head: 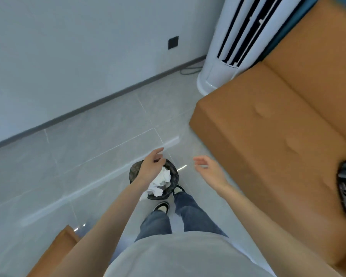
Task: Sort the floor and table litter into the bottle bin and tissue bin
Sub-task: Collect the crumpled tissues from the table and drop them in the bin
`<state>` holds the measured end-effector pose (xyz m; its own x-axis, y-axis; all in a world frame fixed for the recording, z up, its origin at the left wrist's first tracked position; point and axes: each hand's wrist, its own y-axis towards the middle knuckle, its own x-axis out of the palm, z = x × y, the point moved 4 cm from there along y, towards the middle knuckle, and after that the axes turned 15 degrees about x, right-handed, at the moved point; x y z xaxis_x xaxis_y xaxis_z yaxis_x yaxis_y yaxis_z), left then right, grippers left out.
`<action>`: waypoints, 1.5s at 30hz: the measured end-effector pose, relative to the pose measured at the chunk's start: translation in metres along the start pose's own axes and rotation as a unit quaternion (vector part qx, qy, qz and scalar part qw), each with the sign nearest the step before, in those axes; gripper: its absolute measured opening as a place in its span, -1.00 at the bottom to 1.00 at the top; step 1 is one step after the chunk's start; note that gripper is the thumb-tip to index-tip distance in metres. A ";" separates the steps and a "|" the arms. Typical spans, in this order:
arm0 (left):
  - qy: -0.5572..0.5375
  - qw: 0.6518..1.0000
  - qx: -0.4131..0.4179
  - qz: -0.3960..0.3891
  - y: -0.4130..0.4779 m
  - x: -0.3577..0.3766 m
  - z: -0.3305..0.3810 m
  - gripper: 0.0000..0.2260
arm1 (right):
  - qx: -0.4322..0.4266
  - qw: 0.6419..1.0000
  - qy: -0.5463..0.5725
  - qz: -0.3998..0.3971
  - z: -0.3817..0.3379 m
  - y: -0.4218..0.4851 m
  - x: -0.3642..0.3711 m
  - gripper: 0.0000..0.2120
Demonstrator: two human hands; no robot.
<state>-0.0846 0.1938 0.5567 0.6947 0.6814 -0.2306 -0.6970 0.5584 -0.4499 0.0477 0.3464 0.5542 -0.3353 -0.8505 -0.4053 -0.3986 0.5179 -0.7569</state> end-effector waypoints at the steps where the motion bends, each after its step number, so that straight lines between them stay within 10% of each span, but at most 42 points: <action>1: 0.010 1.000 0.009 -0.021 0.000 0.004 0.006 -0.63 | 0.006 1.000 0.019 0.014 0.005 -0.007 -0.003 -0.79; 17: 0.173 0.902 0.228 -0.323 -0.057 0.148 0.137 -0.61 | 0.064 0.905 0.322 0.271 0.122 -0.138 -0.106 -0.76; 45: 0.231 0.537 0.350 -0.732 -0.409 0.700 0.159 -0.62 | 0.242 0.481 0.597 0.595 0.556 -0.385 -0.270 -0.75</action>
<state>0.6584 0.5173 0.7171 0.4479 -0.8291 -0.3346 0.8717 0.4881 -0.0425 0.7668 0.3247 0.6700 -0.4477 0.8294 -0.3343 0.8298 0.2460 -0.5009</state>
